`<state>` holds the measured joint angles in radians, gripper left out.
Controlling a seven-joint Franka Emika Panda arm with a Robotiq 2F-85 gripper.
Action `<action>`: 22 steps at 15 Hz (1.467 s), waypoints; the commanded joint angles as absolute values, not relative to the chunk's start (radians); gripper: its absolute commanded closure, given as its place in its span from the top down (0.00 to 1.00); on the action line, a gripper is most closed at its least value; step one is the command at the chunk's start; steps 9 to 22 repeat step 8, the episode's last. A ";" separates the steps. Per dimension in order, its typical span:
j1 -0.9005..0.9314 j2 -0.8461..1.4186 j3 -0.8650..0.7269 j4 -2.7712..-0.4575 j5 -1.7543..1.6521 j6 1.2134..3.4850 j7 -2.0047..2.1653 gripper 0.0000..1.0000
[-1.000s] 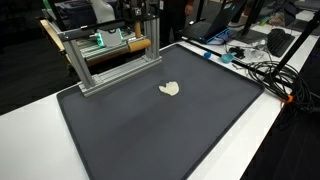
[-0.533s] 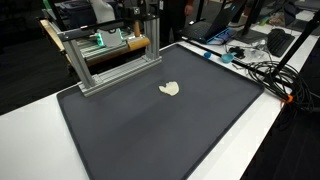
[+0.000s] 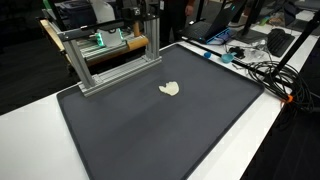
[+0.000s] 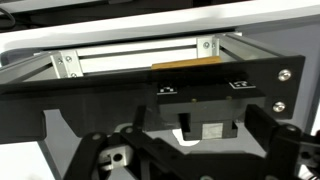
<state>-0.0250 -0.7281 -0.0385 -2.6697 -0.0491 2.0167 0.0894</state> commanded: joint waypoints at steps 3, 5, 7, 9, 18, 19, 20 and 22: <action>-0.062 -0.945 -0.021 -2.744 -0.030 2.056 0.132 1.00; -0.068 -1.014 -0.011 -2.758 -0.016 2.080 0.167 1.00; -0.067 -0.935 -0.013 -2.708 -0.031 2.059 0.152 1.00; -0.069 -0.970 -0.007 -2.717 -0.027 2.066 0.169 1.00; -0.069 -0.970 -0.007 -2.717 -0.027 2.066 0.169 1.00; -0.069 -0.970 -0.007 -2.717 -0.027 2.066 0.169 1.00; -0.069 -0.970 -0.007 -2.717 -0.027 2.066 0.169 1.00; -0.069 -0.970 -0.007 -2.717 -0.027 2.066 0.169 1.00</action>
